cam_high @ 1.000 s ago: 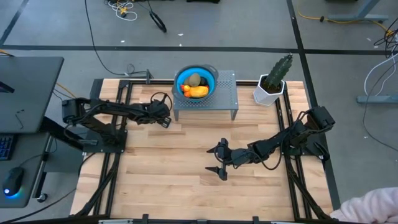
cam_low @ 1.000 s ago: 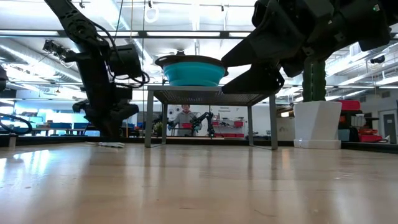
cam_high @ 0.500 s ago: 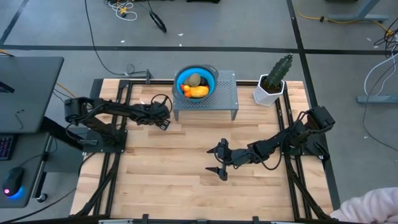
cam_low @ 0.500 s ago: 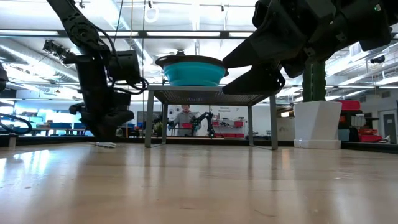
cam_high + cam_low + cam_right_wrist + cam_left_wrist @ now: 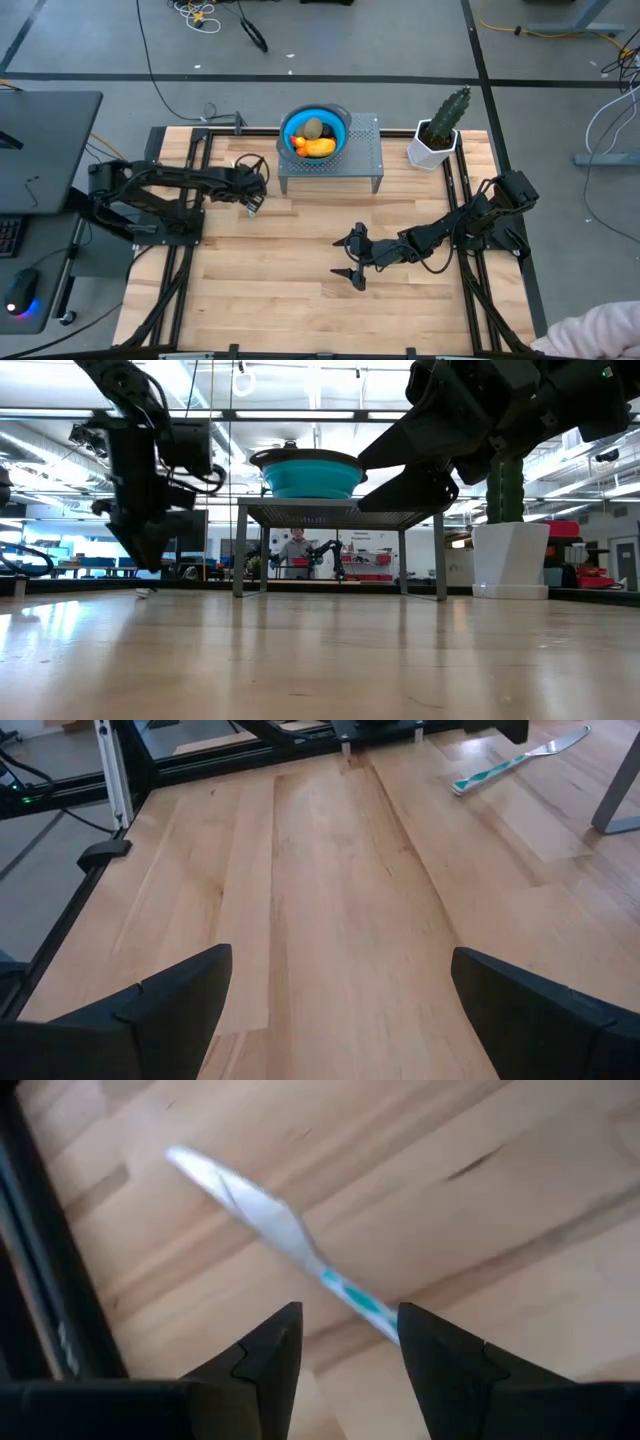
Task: Pick & Place Fruit
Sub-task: Put the blue knife on the shelf
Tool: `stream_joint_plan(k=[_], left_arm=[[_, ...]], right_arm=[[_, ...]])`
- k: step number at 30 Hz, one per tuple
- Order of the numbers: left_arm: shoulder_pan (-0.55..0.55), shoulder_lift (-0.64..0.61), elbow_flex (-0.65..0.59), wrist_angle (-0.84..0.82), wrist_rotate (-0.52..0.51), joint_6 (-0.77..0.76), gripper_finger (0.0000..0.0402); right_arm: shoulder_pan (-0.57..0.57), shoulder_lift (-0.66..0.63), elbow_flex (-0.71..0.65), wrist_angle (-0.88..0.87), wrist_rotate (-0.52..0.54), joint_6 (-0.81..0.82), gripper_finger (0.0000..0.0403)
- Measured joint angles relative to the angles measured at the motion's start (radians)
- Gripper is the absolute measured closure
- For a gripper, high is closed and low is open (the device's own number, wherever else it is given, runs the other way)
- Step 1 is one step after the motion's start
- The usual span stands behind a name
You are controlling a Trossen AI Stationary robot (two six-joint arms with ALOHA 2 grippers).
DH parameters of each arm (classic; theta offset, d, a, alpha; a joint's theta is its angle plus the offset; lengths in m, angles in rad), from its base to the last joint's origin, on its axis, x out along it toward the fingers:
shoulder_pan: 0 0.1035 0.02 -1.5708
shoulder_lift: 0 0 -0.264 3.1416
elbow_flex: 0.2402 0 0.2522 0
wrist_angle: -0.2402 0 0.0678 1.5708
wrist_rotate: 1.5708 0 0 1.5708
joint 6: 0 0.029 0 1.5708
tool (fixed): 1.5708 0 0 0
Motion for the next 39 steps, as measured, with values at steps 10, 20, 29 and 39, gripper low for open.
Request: stream_joint_plan(k=[10, 20, 29, 39], left_arm=[[-0.005, -0.069, -0.118, 0.154, 0.055, -0.088, 0.0221], [-0.003, -0.054, -0.132, 0.172, 0.019, -0.071, 0.0190], [-0.003, 0.018, -0.132, 0.173, 0.028, -0.092, 0.0196], [-0.003, 0.031, -0.130, 0.170, 0.055, -0.074, 0.0224]], right_arm=[[0.001, 0.000, 0.000, -0.007, 0.000, 0.000, 0.0016], [0.001, 0.000, 0.000, -0.007, -0.002, 0.000, 0.0016], [0.001, 0.000, 0.000, -0.007, -0.002, 0.000, 0.0016], [0.001, 0.000, 0.000, -0.008, -0.001, 0.000, 0.0016]])
